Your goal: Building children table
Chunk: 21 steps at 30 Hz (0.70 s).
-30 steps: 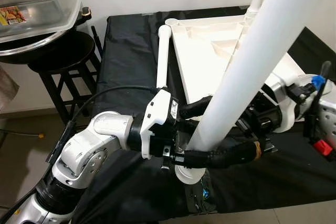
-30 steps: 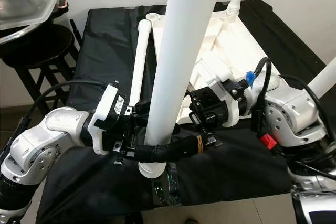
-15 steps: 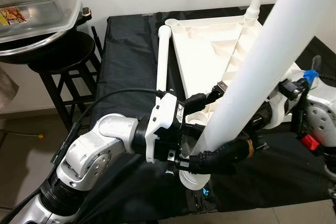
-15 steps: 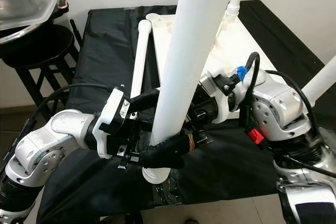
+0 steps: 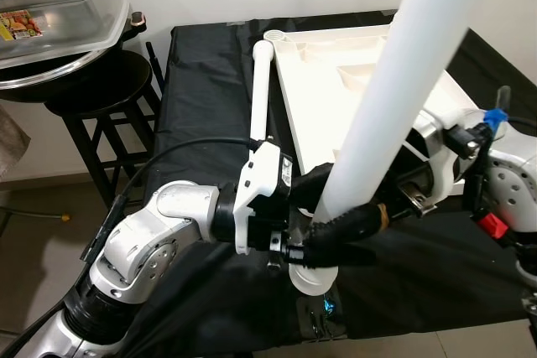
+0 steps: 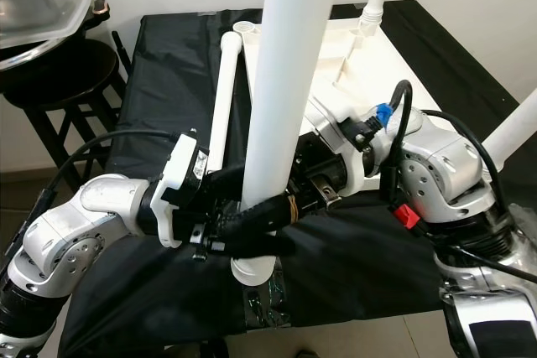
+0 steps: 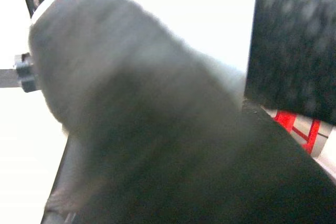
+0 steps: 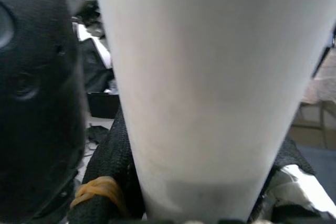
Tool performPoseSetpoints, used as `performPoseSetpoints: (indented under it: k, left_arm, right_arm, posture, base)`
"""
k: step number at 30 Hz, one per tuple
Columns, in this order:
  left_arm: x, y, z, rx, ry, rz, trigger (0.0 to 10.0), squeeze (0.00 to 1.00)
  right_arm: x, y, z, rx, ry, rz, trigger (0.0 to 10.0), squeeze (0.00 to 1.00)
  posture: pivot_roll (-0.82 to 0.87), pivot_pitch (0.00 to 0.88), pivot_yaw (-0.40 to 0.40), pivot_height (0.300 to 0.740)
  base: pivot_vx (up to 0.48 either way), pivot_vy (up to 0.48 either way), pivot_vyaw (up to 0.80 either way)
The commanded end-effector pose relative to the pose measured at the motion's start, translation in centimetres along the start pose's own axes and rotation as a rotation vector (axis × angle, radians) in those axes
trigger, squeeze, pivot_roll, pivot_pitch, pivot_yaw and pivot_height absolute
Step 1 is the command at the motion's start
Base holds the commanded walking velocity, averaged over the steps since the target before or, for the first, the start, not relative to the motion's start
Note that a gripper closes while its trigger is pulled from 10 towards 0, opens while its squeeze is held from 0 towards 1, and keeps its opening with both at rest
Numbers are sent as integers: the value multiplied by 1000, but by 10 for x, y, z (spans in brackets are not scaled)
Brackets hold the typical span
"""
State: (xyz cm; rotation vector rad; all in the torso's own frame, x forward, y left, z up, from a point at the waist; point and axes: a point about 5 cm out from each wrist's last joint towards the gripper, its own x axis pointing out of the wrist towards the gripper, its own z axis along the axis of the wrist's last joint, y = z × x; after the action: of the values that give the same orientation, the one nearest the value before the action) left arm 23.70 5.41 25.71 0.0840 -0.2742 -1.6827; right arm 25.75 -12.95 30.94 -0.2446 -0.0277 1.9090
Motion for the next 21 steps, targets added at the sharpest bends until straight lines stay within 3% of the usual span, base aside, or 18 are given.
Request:
performPoseSetpoints:
  k: [1,12,13,14,15,16,18,19,21]
  left_arm:
    - [0,1,3,-17,-19,-1,10000,1000]
    - [-34,14,8,-46,-5,117,10000,1000]
    - [-71,22,-2,-58,74,272,10000,1000]
    - [-84,23,-6,-63,104,327,10000,1000]
    - [-84,23,-6,-63,104,327,10000,1000]
    - [-97,22,-11,-81,125,373,10000,1000]
    - [-97,22,-11,-81,125,373,10000,1000]
    - [-106,18,-17,-108,142,406,10000,1000]
    - [-112,16,-20,-126,151,424,10000,1000]
  right_arm:
    - [2,-1,2,-13,6,2,0,0]
    - [-13,-10,0,-39,43,-165,0,0]
    - [-38,-11,0,-43,73,-265,0,0]
    - [-46,-10,1,-45,84,-299,0,0]
    - [-46,-10,1,-45,84,-299,0,0]
    - [-55,-10,2,-50,94,-340,0,0]
    - [-55,-10,2,-50,94,-340,0,0]
    - [-63,-10,3,-55,102,-373,0,0]
    - [-67,-9,4,-58,105,-392,0,0]
  posture:
    - [-40,180,7,740]
    - [-42,188,9,740]
    - [-41,199,7,740]
    - [-42,203,7,740]
    - [-42,203,7,740]
    - [-40,204,7,740]
    - [-40,204,7,740]
    - [-39,206,8,740]
    - [-38,207,7,740]
  base:
    - [0,0,0]
    - [0,0,0]
    - [0,0,0]
    - [0,0,0]
    - [0,0,0]
    - [0,0,0]
    - [0,0,0]
    - [0,0,0]
    - [0,0,0]
